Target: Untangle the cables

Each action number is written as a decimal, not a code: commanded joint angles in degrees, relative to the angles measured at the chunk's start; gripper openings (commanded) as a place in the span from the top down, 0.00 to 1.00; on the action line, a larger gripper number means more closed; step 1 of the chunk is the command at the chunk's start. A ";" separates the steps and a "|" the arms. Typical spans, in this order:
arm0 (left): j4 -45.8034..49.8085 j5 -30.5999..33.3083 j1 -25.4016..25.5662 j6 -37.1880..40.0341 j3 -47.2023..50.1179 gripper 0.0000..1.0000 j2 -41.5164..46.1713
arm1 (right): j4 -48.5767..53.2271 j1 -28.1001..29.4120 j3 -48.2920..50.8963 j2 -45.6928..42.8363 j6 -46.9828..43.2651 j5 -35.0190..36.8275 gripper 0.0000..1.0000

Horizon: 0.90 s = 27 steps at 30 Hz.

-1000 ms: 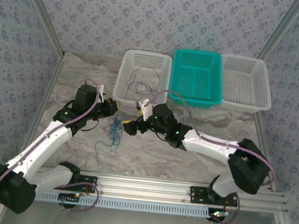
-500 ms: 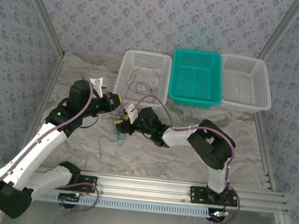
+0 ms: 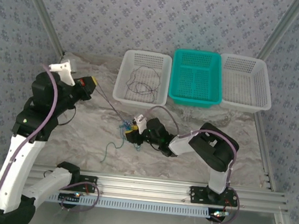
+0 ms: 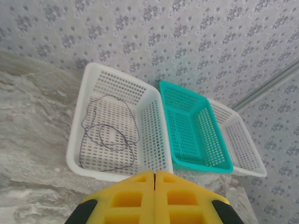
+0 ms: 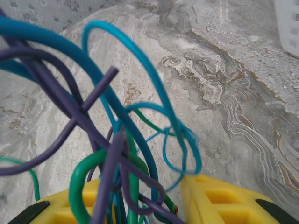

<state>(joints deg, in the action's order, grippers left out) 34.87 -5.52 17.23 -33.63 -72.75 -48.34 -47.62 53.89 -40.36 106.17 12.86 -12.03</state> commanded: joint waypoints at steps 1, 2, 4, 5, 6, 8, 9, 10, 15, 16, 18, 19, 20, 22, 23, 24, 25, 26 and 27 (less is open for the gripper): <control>-2.20 6.23 -0.62 3.22 -3.43 1.00 1.46 | 3.29 -0.67 2.90 -0.76 2.71 4.09 0.63; -2.50 6.72 -0.66 3.51 -3.52 1.00 1.64 | 4.15 -0.82 2.71 -0.95 2.91 4.82 0.64; -3.55 7.57 -0.71 4.77 -3.98 1.00 2.38 | 5.13 -1.13 2.14 -0.72 3.66 6.52 0.69; -3.92 8.16 -0.77 5.77 -4.43 1.00 2.77 | 5.10 -1.39 2.12 -0.62 3.97 6.50 0.70; -4.11 9.33 -0.80 7.02 -5.10 1.00 3.47 | 4.91 -1.70 2.13 -0.53 4.32 6.61 0.71; -3.95 13.79 -0.78 9.29 -6.53 1.00 4.98 | 4.90 -2.18 2.35 -0.52 5.19 7.66 0.73; -3.61 17.28 -0.80 10.28 -7.45 1.00 5.81 | 4.90 -2.62 2.63 -0.60 6.08 8.50 0.74; -2.71 21.90 -0.80 10.71 -8.34 1.00 6.46 | 4.98 -3.25 2.90 -0.48 7.41 9.40 0.74; 0.71 32.94 -0.80 11.83 -9.01 1.00 8.24 | 4.46 -6.90 4.57 -0.69 13.41 8.80 0.73; 0.85 32.39 -0.80 11.62 -8.36 1.00 8.30 | 5.07 -6.73 4.84 -1.31 13.45 9.55 0.73; 1.52 31.78 -0.80 10.83 -7.18 1.00 7.68 | 5.96 -6.60 5.28 -2.37 13.91 10.86 0.73; 1.21 29.78 -0.77 10.78 -6.20 1.00 7.23 | 6.25 -6.46 5.66 -2.90 14.12 11.22 0.72; 0.47 26.85 -0.75 11.02 -5.33 1.00 6.76 | 6.39 -6.39 5.94 -3.49 14.13 11.30 0.72; -1.02 17.95 -0.80 11.47 -3.85 1.00 4.86 | 7.52 -5.82 6.34 -5.12 13.24 12.30 0.72; -1.22 14.57 -0.80 11.21 -3.52 1.00 3.66 | 8.31 -5.60 6.44 -6.01 12.91 12.42 0.71; -1.44 10.82 -0.80 10.83 -3.29 1.00 2.16 | 9.12 -5.50 6.58 -7.33 12.57 12.17 0.68; -1.55 7.24 -0.80 10.69 -3.11 1.00 0.58 | 9.86 -5.22 6.76 -8.68 12.07 12.05 0.61; -1.64 4.94 -0.80 10.44 -3.10 1.00 -0.63 | 10.27 -4.98 7.06 -10.12 11.43 12.06 0.49; -1.94 2.94 -0.80 9.64 -2.78 1.00 -1.66 | 10.49 -4.45 7.31 -11.91 10.40 12.00 0.37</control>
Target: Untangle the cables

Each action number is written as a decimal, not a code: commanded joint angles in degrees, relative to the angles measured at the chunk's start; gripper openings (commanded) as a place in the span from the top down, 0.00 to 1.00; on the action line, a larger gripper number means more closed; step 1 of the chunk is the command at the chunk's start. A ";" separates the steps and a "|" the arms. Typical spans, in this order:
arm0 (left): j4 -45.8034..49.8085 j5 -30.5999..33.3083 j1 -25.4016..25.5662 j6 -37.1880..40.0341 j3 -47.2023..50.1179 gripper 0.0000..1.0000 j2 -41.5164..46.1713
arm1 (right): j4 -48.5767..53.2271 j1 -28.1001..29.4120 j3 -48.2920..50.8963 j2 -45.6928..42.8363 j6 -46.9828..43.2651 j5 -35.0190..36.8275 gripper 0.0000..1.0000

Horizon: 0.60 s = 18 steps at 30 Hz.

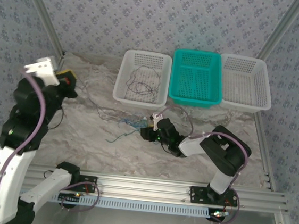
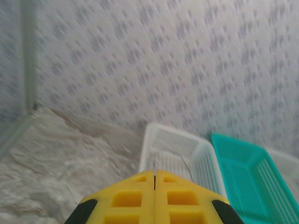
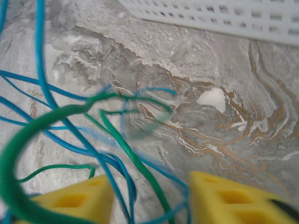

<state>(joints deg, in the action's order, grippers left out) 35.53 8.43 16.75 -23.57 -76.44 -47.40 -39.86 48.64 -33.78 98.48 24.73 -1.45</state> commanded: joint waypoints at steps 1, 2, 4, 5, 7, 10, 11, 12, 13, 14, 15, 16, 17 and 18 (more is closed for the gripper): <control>-3.37 -12.81 -0.32 -0.83 1.53 1.00 -3.34 | 2.91 1.50 1.08 -6.22 -2.91 1.57 0.31; -4.12 -14.30 -0.23 -1.01 2.09 1.00 -3.62 | 3.11 2.09 1.17 -7.93 -4.46 1.55 0.28; -5.77 -16.93 -0.23 -1.51 3.16 1.00 -3.71 | 4.13 3.68 0.75 -11.86 -8.92 0.39 0.22; -6.59 -17.92 -0.23 -1.64 3.51 1.00 -3.46 | 4.91 4.33 0.13 -13.28 -11.20 0.01 0.21; -8.20 -20.07 -0.12 -1.81 4.06 1.00 -3.09 | 6.37 5.46 -1.38 -16.18 -15.02 -1.43 0.17; -9.83 -23.67 -0.05 -1.89 4.03 1.00 -2.80 | 6.16 6.07 -4.51 -18.16 -18.58 -4.27 0.12; -10.41 -24.76 -0.05 -2.04 4.06 1.00 -2.72 | 6.40 6.14 -6.02 -17.98 -19.38 -5.12 0.11; -11.19 -25.86 0.03 -2.38 4.11 1.00 -2.66 | 6.82 6.26 -7.97 -17.27 -20.31 -5.62 0.10; -12.08 -26.81 0.04 -2.81 4.11 1.00 -2.53 | 7.31 6.32 -10.11 -15.86 -21.07 -5.67 0.09; -12.69 -27.41 0.08 -3.21 4.11 1.00 -2.36 | 7.40 6.40 -11.68 -14.23 -21.74 -5.54 0.09; -13.47 -27.91 0.12 -3.68 3.97 1.00 -2.19 | 7.26 6.38 -13.80 -11.92 -22.08 -5.08 0.10; -14.12 -28.10 0.12 -4.00 3.53 1.00 -2.03 | 6.94 6.44 -15.58 -9.75 -21.92 -4.08 0.10; -14.28 -28.11 0.12 -4.08 3.13 1.00 -1.85 | 6.60 6.42 -17.03 -7.24 -21.48 -3.25 0.13; -14.33 -28.04 0.12 -4.11 2.36 1.00 -1.67 | 6.34 6.37 -18.59 -4.71 -20.99 -2.67 0.17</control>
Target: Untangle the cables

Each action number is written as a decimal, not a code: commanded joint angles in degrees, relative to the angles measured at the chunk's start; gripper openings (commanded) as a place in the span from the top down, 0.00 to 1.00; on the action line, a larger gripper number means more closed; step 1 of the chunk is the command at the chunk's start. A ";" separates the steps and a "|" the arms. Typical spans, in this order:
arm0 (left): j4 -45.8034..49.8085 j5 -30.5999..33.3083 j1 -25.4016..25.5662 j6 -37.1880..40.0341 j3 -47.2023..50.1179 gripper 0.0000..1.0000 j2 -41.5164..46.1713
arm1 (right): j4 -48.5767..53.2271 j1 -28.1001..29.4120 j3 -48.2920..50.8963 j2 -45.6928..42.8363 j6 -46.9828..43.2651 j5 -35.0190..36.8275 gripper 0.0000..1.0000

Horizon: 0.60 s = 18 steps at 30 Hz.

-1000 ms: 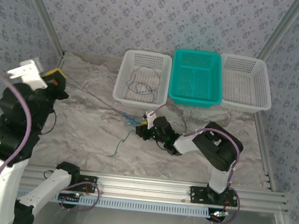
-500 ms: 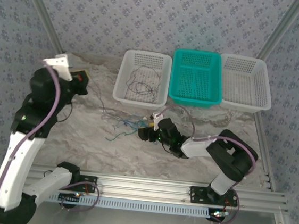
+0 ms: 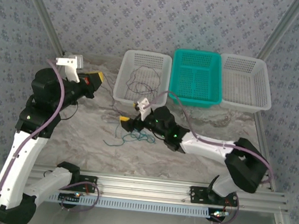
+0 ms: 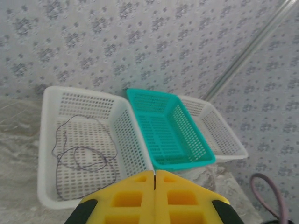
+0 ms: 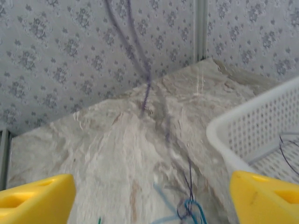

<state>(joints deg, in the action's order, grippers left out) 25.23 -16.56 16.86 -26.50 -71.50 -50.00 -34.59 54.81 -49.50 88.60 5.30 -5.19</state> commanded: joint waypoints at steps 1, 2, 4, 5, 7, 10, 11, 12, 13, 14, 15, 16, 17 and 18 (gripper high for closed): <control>-3.86 -2.81 0.01 -1.05 -3.50 1.00 0.97 | 1.43 0.14 -4.46 7.90 -0.99 1.72 0.25; -3.40 -2.49 0.01 -1.01 -4.48 1.00 1.12 | 2.11 0.19 -5.64 9.66 -0.37 1.99 0.30; -1.44 -1.17 0.08 -0.25 -7.31 1.00 1.13 | 1.77 0.43 -6.52 13.83 0.31 1.76 0.37; -0.66 -0.05 0.11 -0.02 -8.41 1.00 1.17 | 1.12 0.47 -6.28 15.38 0.81 2.21 0.38; -0.02 2.10 0.09 0.05 -10.25 1.00 1.63 | 0.23 0.58 -5.49 18.68 1.39 3.26 0.39; -1.59 5.21 0.09 -0.47 -11.37 1.00 2.75 | 0.47 1.09 -4.09 22.16 0.15 4.94 0.42; -2.20 6.21 0.09 -0.63 -11.65 1.00 2.95 | 0.33 1.20 -3.55 23.09 -0.16 5.56 0.47; -2.67 7.52 0.09 -0.82 -12.13 1.00 3.06 | 0.25 1.26 -2.92 23.76 -0.03 6.44 0.57; -2.91 8.95 0.10 -0.83 -12.62 1.00 3.12 | 0.11 1.08 -2.28 24.28 0.56 7.67 0.67; -2.84 10.51 0.06 -0.99 -13.06 1.00 3.14 | -0.18 0.81 -1.57 24.34 1.16 8.41 0.74; -2.61 12.62 0.09 -0.94 -13.46 1.00 3.13 | -1.02 0.33 -0.60 24.28 2.19 8.69 0.80; -2.01 15.46 0.01 -0.73 -14.10 1.00 3.11 | -2.08 -0.25 0.45 24.10 3.14 8.79 0.82; -1.19 18.31 -0.01 -0.47 -14.75 1.00 3.05 | -2.97 -0.71 1.21 23.94 4.26 8.99 0.83; -0.19 21.68 0.01 0.09 -15.74 1.00 2.98 | -3.36 -1.21 1.86 23.98 5.18 9.30 0.83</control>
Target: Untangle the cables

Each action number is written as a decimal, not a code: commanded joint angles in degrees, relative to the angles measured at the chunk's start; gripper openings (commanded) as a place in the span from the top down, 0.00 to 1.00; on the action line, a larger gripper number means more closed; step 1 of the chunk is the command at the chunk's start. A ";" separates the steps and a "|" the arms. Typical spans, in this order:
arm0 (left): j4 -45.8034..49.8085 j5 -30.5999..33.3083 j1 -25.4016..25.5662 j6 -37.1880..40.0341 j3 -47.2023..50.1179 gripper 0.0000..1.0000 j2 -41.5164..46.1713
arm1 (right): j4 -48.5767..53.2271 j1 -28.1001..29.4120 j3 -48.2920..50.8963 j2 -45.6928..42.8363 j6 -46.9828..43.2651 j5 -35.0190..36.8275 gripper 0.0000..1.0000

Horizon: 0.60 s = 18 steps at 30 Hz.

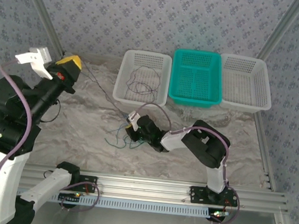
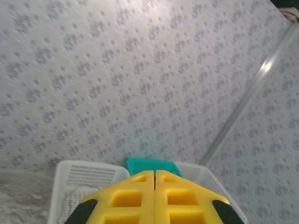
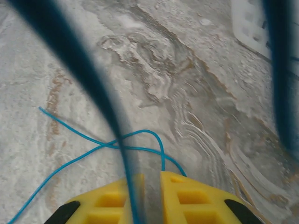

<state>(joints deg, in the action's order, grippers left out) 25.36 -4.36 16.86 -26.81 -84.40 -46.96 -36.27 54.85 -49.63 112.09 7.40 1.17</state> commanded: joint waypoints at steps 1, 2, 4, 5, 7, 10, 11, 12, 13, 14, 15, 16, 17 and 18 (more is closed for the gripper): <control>0.64 12.74 0.01 1.62 -4.06 1.00 -0.43 | -1.70 -1.73 2.23 0.41 3.85 3.04 0.83; 1.34 15.28 0.01 3.25 -5.45 1.00 -0.76 | -1.70 -2.05 2.50 0.49 4.28 3.17 0.83; 2.86 21.55 0.01 7.93 -9.04 1.00 -2.06 | -2.55 -2.59 3.27 0.67 5.27 3.64 0.83; 3.46 24.70 0.02 9.82 -10.88 1.00 -2.74 | -3.31 -2.79 3.82 0.75 5.91 3.73 0.83; 3.00 30.40 0.01 14.14 -14.21 1.00 -4.15 | -4.82 -3.46 4.67 1.09 7.61 3.82 0.86; 1.47 34.86 0.01 18.43 -18.13 1.00 -6.51 | -6.64 -4.73 5.78 1.96 10.10 3.50 0.95; 1.78 35.28 0.01 19.02 -19.61 1.00 -7.44 | -7.28 -5.01 6.03 2.22 10.82 3.56 0.98; 2.33 35.47 -0.01 19.40 -21.21 1.00 -8.63 | -7.77 -5.40 6.38 2.33 11.59 3.65 1.00; 2.90 35.31 0.01 19.66 -22.89 1.00 -9.84 | -8.14 -5.73 6.64 2.51 12.53 3.80 1.00; 3.39 35.01 0.01 19.61 -24.22 1.00 -10.96 | -8.56 -5.98 6.97 2.54 13.04 3.77 1.00; 3.63 33.84 0.01 19.46 -25.38 1.00 -12.07 | -9.30 -6.23 7.34 2.52 13.30 3.51 1.00; 3.67 32.31 0.01 19.08 -26.27 1.00 -13.12 | -9.75 -6.32 7.64 2.36 13.43 3.51 1.00; 3.88 30.42 0.05 18.31 -26.95 1.00 -14.24 | -9.95 -6.27 7.85 2.06 13.43 3.49 1.00; 4.02 28.28 0.01 18.03 -27.03 1.00 -15.12 | -10.11 -6.30 7.99 1.85 13.37 3.10 1.00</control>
<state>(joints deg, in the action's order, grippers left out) 28.49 26.59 16.86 -10.02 -110.21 -59.16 -47.11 48.99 -43.22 112.57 18.68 3.27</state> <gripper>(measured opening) 0.056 0.064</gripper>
